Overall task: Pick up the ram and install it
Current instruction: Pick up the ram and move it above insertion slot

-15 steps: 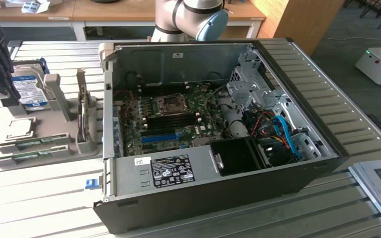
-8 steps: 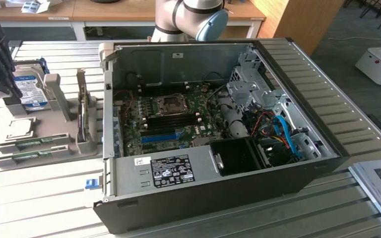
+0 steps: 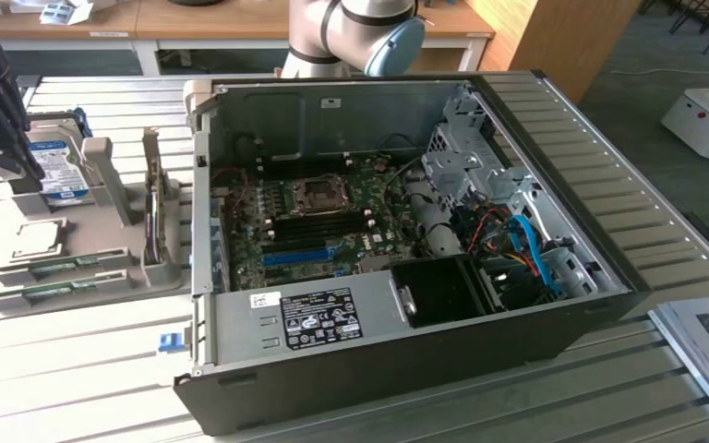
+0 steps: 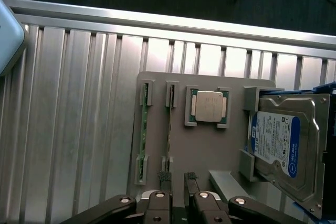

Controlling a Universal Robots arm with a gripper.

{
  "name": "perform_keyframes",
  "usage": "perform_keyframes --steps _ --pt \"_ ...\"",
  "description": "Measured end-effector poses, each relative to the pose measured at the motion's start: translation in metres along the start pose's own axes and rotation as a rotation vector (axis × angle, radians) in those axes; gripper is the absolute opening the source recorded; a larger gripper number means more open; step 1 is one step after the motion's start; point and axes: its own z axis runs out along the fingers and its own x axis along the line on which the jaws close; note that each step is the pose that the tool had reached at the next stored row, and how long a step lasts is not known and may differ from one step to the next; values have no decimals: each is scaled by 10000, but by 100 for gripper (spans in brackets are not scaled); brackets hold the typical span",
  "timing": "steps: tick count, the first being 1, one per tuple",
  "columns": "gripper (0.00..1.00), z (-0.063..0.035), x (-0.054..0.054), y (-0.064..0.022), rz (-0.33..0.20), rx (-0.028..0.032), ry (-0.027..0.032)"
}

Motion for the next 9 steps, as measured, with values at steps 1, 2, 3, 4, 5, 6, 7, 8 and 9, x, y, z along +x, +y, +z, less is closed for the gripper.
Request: perform_keyframes --steps 1,2,3,4,5,6,7,8,9 --pt "24 0 0 0 0 0 0" --pt "24 0 0 0 0 0 0" --pt "24 0 0 0 0 0 0" --pt "24 3 0 0 0 0 0" --pt "24 10 0 1 0 3 -1" --pt "24 18 1 0 0 6 0" --pt "24 26 1 0 -1 8 1" --pt "24 35 1 0 -1 10 1" --pt "24 45 1 0 -1 11 1"
